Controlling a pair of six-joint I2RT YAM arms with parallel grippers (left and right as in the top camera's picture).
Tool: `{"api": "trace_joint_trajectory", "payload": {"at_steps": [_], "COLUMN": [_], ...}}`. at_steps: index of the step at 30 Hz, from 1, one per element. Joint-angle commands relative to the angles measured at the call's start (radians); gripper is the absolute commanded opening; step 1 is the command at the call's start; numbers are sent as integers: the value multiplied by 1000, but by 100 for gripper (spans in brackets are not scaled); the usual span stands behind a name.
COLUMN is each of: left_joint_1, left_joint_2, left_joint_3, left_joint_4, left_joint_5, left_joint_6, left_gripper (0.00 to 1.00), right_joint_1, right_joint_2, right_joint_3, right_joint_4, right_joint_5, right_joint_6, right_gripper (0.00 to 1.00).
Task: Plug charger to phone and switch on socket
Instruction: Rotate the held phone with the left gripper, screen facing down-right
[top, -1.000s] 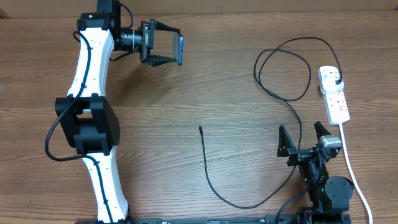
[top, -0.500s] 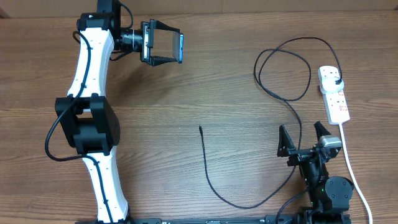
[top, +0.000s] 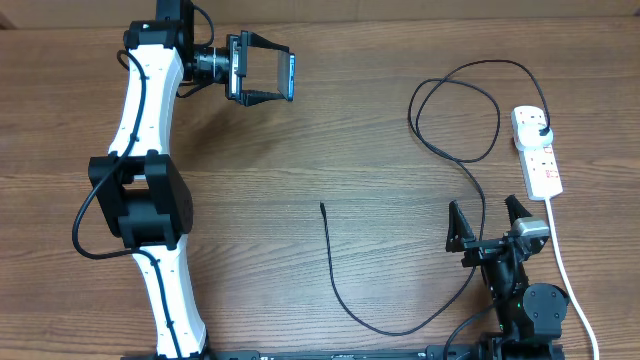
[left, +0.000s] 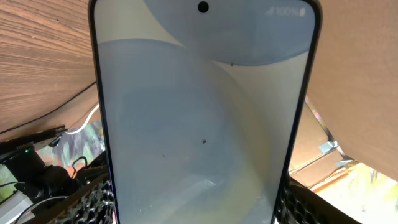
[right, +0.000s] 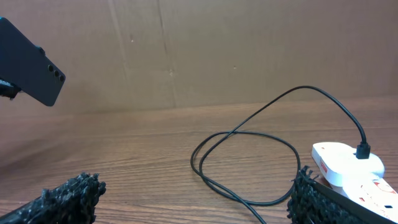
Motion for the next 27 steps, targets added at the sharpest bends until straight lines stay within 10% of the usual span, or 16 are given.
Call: {"api": "trace_joint_trajectory", "payload": {"at_steps": [1, 27], "left_joint_1": [-7, -7], "left_joint_2": [-2, -2], "left_joint_3": [37, 37], "left_joint_4": [1, 1], "left_joint_5": [53, 35], "left_joint_6": [-21, -20], "left_gripper": [4, 4], "right_joint_1": [4, 4], "right_joint_2": [-10, -10], "right_joint_3": [-11, -11], "right_joint_4": [3, 3], "right_joint_5": [14, 13], "right_joint_6": [3, 3], "right_gripper": [100, 100]}}
